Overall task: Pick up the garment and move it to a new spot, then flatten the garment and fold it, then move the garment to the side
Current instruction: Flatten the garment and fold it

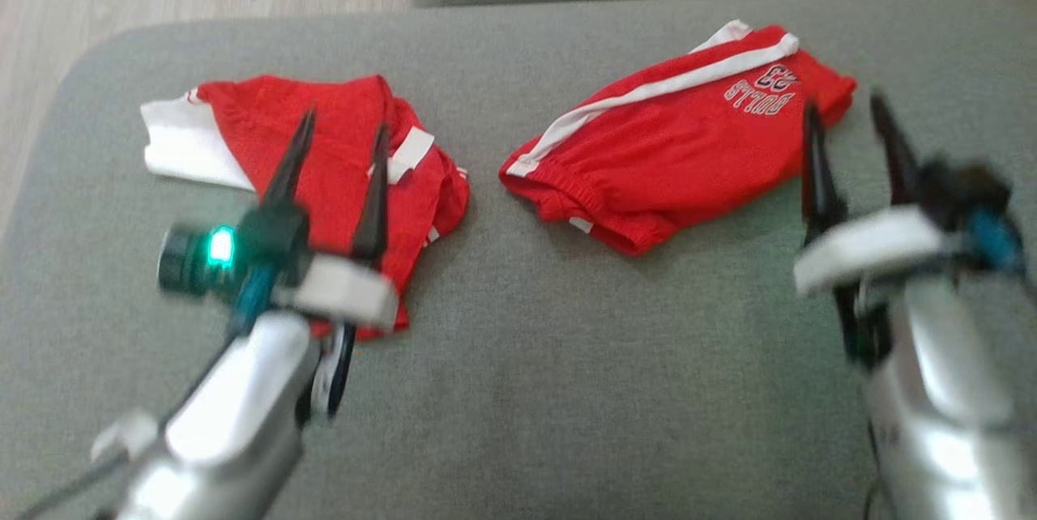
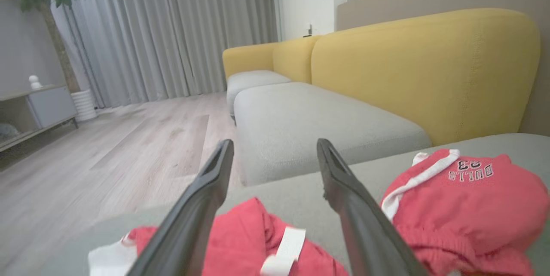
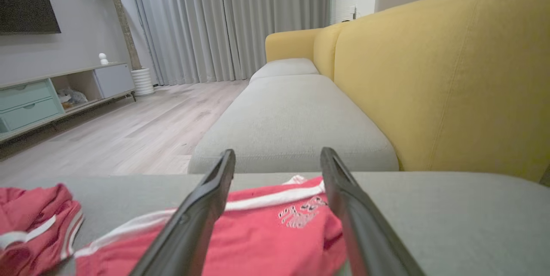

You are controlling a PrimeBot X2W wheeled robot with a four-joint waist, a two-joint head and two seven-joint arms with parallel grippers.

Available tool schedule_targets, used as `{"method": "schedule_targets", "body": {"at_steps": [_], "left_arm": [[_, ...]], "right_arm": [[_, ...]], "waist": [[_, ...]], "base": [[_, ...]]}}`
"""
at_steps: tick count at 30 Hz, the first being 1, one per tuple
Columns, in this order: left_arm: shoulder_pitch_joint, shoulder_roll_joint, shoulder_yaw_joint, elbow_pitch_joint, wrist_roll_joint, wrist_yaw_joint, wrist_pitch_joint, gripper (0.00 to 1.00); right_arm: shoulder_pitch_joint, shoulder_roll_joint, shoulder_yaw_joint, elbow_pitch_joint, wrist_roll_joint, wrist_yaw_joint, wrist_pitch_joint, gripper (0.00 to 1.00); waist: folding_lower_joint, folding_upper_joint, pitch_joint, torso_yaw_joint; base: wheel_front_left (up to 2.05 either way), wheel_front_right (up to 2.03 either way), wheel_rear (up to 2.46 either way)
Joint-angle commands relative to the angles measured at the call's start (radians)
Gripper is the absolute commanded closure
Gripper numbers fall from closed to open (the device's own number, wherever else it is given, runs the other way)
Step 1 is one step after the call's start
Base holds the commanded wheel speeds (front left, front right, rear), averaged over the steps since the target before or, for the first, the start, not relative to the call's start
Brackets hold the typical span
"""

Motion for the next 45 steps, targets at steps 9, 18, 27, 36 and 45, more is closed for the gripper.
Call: {"method": "schedule_targets", "body": {"at_steps": [9, 18, 27, 36, 45], "left_arm": [[0.259, 0.03, 0.143, -0.12, 0.015, 0.024, -0.005, 0.0], [0.234, 0.0, 0.181, -0.147, 0.074, -0.031, -0.005, 0.0], [0.184, -0.029, 0.214, -0.143, 0.112, -0.077, -0.005, 0.0], [0.152, -0.063, 0.247, -0.133, 0.145, -0.115, -0.005, 0.0], [0.144, -0.081, 0.287, -0.13, 0.174, -0.136, -0.005, 0.0]], "right_arm": [[0.281, 0.02, 0.062, -0.283, 0.045, -0.001, 0.051, 0.0], [0.196, -0.025, -0.017, -0.376, -0.003, -0.001, 0.204, 0.0], [-0.142, -0.081, -0.275, -0.129, -0.155, -0.001, 0.453, 0.0], [-0.324, -0.153, -0.452, 0.171, -0.34, -0.001, 0.521, 0.0], [-0.387, -0.146, -0.476, 0.324, -0.395, -0.001, 0.521, 0.0]], "waist": [[0.0003, -0.0001, -0.041, 0.011], [0.0003, -0.0001, 0.049, 0.065], [0.0003, -0.0001, 0.182, 0.132], [0.0003, -0.0001, 0.257, 0.192], [0.0003, -0.0001, 0.287, 0.203]], "base": [[0.0, 0.0, 0.0], [0.0, 0.0, 0.0], [0.0, 0.0, 0.0], [0.0, 0.0, 0.0], [0.0, 0.0, 0.0]]}}
